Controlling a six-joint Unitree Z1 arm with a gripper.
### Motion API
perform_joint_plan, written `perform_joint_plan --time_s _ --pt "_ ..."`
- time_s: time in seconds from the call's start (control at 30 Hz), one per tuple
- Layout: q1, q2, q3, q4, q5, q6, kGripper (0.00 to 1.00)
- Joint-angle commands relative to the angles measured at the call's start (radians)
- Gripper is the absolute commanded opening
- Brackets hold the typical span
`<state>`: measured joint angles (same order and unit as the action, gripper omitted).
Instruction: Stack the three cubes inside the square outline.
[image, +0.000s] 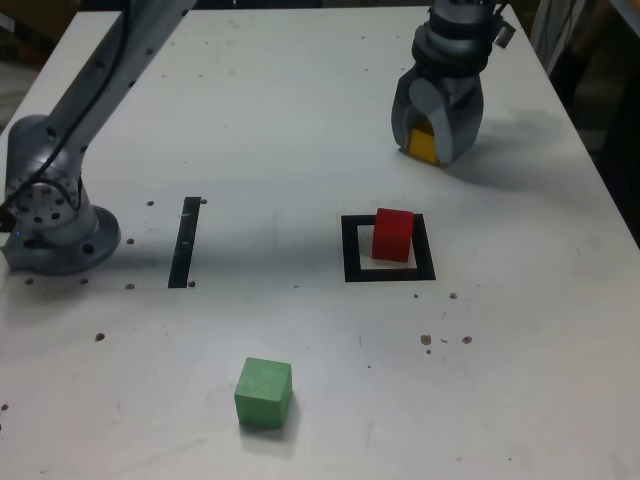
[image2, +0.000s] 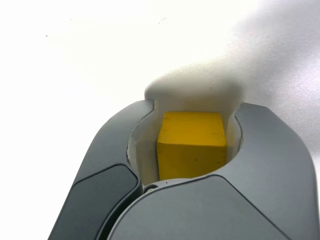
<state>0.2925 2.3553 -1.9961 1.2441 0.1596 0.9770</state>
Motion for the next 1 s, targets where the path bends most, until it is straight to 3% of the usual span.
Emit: perform_joint_plan --time_s 0.0,0.4,0.67,0.97 --pt "0.000 -0.019 -0.001 0.010 0.004 -0.017 0.11" --pt "-0.075 -0.081 -0.070 0.143 0.062 -0.144 0.11" --pt "-0.175 -0.152 -0.059 0.241 0.059 -0.370 0.11" --pt "-0.301 -0.230 0.050 0.256 0.024 -0.673 0.11"
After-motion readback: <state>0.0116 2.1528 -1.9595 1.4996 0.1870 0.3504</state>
